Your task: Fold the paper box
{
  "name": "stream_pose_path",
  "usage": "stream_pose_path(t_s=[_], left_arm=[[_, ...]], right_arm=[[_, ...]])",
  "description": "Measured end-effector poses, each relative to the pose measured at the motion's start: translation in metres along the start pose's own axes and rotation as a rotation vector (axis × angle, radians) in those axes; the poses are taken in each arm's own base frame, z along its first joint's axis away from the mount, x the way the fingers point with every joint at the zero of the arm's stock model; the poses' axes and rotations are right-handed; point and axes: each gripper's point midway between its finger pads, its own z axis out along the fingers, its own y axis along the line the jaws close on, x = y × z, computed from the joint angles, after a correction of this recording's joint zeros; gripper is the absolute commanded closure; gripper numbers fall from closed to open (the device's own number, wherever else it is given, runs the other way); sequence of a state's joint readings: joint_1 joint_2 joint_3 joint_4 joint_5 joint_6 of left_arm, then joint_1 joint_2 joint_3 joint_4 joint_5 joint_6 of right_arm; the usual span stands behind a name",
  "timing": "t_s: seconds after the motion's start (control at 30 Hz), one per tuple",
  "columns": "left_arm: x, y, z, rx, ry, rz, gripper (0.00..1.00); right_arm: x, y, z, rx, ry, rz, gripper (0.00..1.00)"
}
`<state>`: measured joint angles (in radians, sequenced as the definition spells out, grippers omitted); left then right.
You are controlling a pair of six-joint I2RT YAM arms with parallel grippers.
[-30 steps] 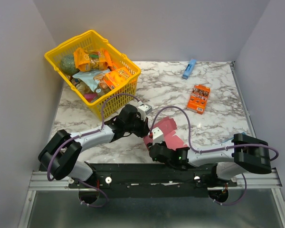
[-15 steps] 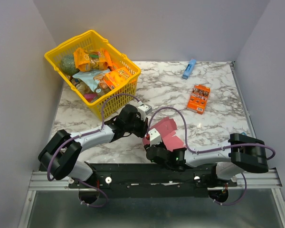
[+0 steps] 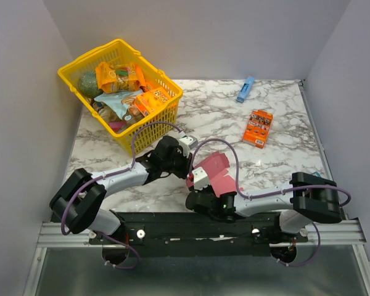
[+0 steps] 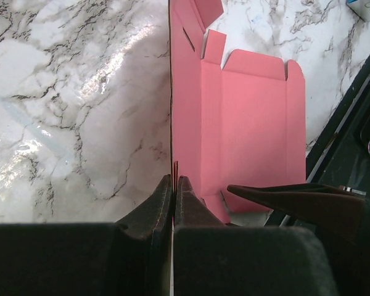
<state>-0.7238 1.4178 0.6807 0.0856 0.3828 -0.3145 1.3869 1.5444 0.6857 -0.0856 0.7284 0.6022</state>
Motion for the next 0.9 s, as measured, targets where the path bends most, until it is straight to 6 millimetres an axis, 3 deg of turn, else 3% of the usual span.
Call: stream_pose_path(t_s=[0.17,0.6,0.9], left_arm=[[0.002,-0.001,0.0,0.003,0.007,0.012,1.0],[0.008,-0.008,0.002,0.013,0.025,0.053,1.0],[0.005,-0.013,0.003,0.022,0.024,0.072,1.0]], right_arm=[[-0.002,0.0,-0.002,-0.003,-0.001,0.023,0.71],[-0.002,-0.025,0.005,0.009,0.039,0.169,0.72],[-0.001,-0.032,0.014,0.021,0.083,0.248,0.69]])
